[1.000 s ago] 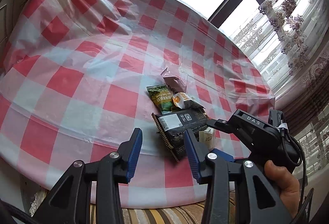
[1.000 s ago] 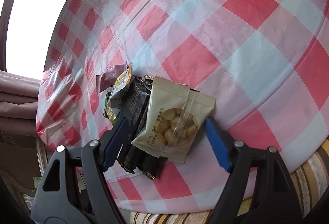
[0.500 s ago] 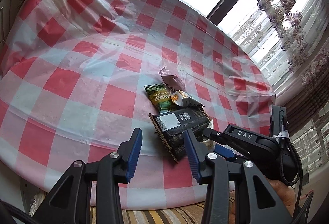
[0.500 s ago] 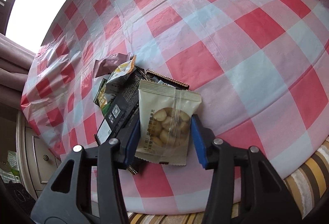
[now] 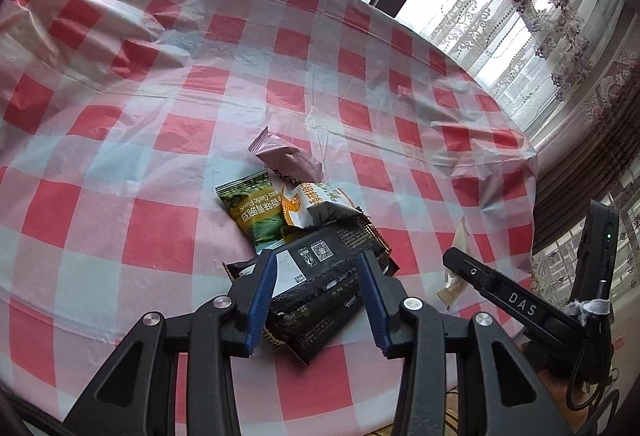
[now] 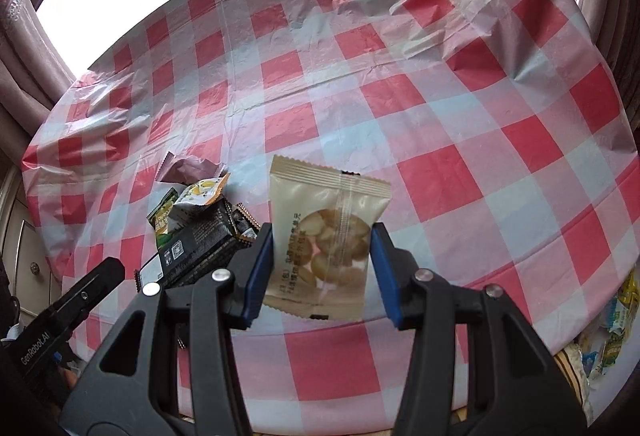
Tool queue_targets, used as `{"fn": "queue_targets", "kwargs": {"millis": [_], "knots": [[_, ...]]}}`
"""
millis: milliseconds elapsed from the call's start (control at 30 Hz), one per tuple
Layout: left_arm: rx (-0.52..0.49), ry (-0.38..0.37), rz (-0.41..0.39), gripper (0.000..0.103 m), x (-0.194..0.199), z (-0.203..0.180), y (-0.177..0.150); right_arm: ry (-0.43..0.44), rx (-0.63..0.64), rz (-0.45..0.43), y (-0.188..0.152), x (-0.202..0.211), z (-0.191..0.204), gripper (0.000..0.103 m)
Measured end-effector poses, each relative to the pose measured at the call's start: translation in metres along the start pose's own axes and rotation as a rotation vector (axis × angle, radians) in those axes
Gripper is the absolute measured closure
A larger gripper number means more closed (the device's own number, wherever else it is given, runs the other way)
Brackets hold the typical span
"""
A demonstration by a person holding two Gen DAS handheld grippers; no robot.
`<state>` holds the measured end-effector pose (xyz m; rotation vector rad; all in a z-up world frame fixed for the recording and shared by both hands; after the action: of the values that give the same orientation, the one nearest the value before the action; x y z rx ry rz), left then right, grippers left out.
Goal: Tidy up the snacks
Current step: 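Grasp the cream cookie packet with the right tool while the left tool grasps the yellow-white packet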
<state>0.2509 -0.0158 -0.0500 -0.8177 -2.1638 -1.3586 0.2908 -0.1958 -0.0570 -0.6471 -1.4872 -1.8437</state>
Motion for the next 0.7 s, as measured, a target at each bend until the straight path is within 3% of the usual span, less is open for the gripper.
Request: {"fn": "queue_targets", "kwargs": {"millis": [133, 200, 267, 600, 700], "knots": [[-0.042, 0.027, 0.015, 0.058, -0.022, -0.006, 0.011, -0.046, 0.036, -0.045, 0.010, 0.002, -0.017, 0.052], [-0.058, 0.043, 0.024, 0.045, -0.033, -0.010, 0.015, -0.074, 0.046, -0.063, 0.014, 0.003, -0.025, 0.052], [-0.069, 0.057, 0.029, 0.042, -0.045, -0.012, 0.018, -0.098, 0.051, -0.080, 0.017, 0.003, -0.033, 0.052], [-0.124, 0.128, 0.123, 0.043, -0.099, -0.017, 0.015, -0.133, 0.075, -0.101, 0.020, -0.002, -0.045, 0.052], [-0.146, 0.139, 0.119, 0.047, -0.104, -0.019, 0.016, -0.128, 0.078, -0.102, 0.020, -0.003, -0.045, 0.052]]}}
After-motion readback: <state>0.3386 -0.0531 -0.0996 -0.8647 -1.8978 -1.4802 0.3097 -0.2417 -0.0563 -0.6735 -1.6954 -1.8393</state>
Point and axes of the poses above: each gripper's, at about its wrist camera, not at the fingertips, and x roughly against the way its jaws point, z to its left, y to its top, the point moved 9 cm from there along -x, roughly the way its jaws point, and after that the axes turned 7 degrees about -z, right-handed, at the moved point
